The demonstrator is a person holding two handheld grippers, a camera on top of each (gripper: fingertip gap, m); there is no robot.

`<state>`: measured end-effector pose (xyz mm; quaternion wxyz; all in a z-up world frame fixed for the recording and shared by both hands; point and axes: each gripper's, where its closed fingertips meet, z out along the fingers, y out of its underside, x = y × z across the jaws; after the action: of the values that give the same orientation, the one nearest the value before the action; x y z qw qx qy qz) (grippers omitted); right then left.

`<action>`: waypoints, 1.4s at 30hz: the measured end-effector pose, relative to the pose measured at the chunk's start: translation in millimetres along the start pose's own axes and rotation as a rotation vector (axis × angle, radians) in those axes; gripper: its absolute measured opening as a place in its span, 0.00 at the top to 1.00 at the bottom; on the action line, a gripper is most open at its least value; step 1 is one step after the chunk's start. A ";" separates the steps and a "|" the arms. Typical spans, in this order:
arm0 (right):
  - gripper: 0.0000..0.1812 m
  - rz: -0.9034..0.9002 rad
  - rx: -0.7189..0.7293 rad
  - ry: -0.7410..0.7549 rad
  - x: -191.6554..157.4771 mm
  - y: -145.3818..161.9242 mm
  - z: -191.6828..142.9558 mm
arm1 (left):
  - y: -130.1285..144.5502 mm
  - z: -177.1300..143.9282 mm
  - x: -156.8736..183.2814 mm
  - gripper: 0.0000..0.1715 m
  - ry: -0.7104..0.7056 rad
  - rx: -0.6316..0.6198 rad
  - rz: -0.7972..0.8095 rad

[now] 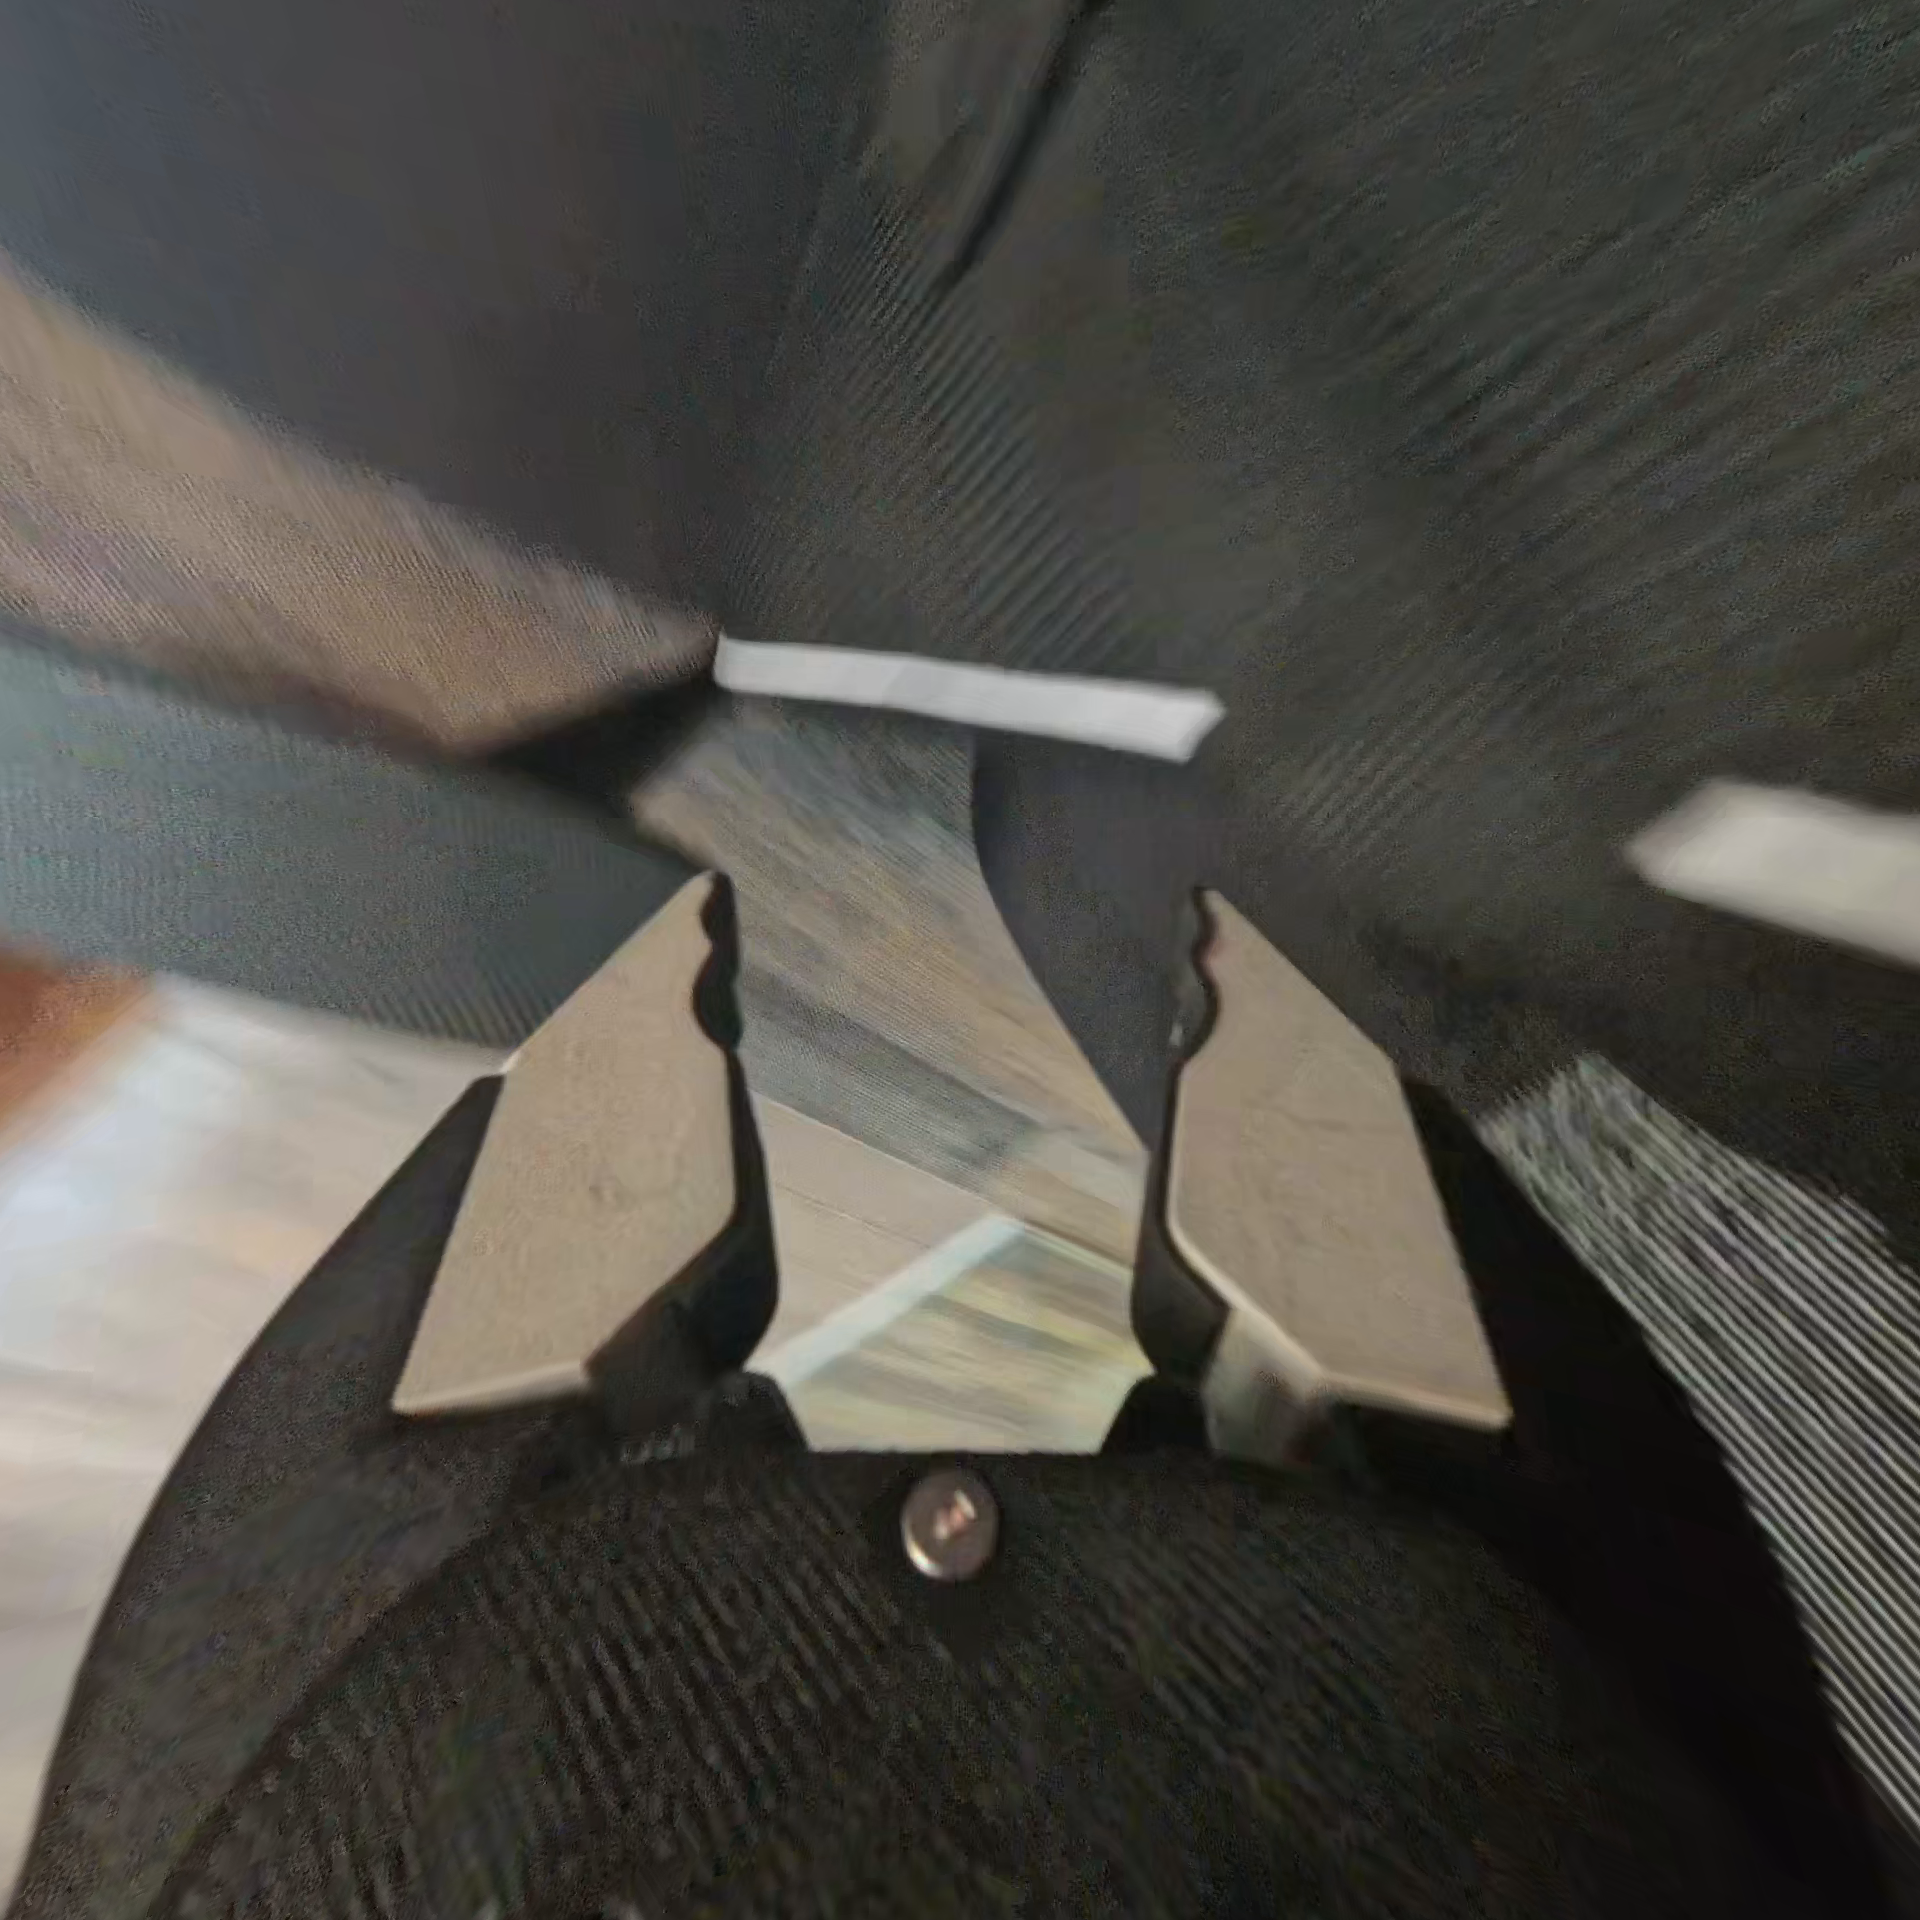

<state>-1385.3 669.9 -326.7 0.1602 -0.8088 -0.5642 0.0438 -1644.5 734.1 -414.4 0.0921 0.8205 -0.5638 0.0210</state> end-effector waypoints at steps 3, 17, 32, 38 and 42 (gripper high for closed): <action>0.81 0.021 0.091 -0.032 2.3 1.4 0.7 | -18.0 -65.3 56.3 0.37 0.564 0.213 -0.620; 0.82 0.219 0.213 -0.031 47.0 13.9 -3.2 | -92.8 -197.0 142.8 0.40 1.053 0.738 -1.157; 0.76 0.234 0.223 -0.188 -32.3 -36.3 23.1 | -121.3 -86.7 76.9 0.57 0.485 0.701 -1.589; 0.71 0.211 0.261 -0.238 -53.2 -51.9 30.4 | -102.4 -57.5 69.0 0.55 0.479 0.679 -1.632; 0.66 0.268 0.396 -0.291 -45.4 -64.3 7.4 | -94.6 -65.6 51.9 0.65 0.507 0.679 -1.545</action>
<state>-1461.3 649.5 -318.8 0.2251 -0.8142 -0.4499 0.2897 -1533.2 730.6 -354.9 -0.0457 0.9262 0.2228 0.3008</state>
